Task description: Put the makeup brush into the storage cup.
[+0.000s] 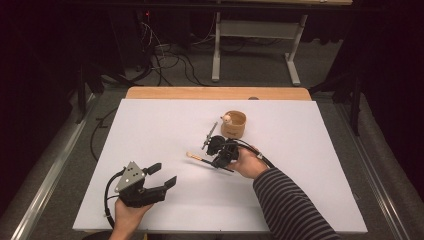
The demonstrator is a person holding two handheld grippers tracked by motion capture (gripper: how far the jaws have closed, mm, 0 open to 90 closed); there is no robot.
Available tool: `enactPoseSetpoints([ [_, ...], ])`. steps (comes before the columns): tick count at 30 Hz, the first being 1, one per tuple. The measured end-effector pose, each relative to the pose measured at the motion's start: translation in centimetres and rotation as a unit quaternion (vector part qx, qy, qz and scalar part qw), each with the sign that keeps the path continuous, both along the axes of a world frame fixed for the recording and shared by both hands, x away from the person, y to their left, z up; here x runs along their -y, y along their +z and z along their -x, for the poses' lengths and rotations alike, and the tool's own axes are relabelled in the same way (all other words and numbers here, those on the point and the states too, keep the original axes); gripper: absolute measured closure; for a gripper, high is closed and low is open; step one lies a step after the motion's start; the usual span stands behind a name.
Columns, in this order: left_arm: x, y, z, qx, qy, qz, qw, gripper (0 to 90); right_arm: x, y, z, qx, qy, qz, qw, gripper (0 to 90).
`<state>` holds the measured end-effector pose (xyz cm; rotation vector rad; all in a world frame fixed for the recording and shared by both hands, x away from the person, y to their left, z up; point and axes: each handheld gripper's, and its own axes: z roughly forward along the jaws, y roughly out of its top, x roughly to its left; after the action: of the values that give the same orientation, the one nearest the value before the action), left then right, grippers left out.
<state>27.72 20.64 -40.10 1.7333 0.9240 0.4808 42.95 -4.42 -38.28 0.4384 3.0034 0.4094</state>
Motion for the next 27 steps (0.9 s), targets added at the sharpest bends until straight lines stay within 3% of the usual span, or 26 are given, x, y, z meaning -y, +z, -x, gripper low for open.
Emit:
enactPoseSetpoints([
  [23, 0.2, 0.0, -0.3, -0.003, -0.004, 0.002, 1.0, 30.3, 2.9, 1.5, 1.1, 0.014, -0.017, -0.05, 0.9985, 86.0],
  [27, 0.2, 0.0, -0.3, -0.001, -0.007, 0.0, 1.0, 30.4, 3.5, 1.9, 1.2, 0.019, -0.015, -0.068, 0.9974, 86.0],
])
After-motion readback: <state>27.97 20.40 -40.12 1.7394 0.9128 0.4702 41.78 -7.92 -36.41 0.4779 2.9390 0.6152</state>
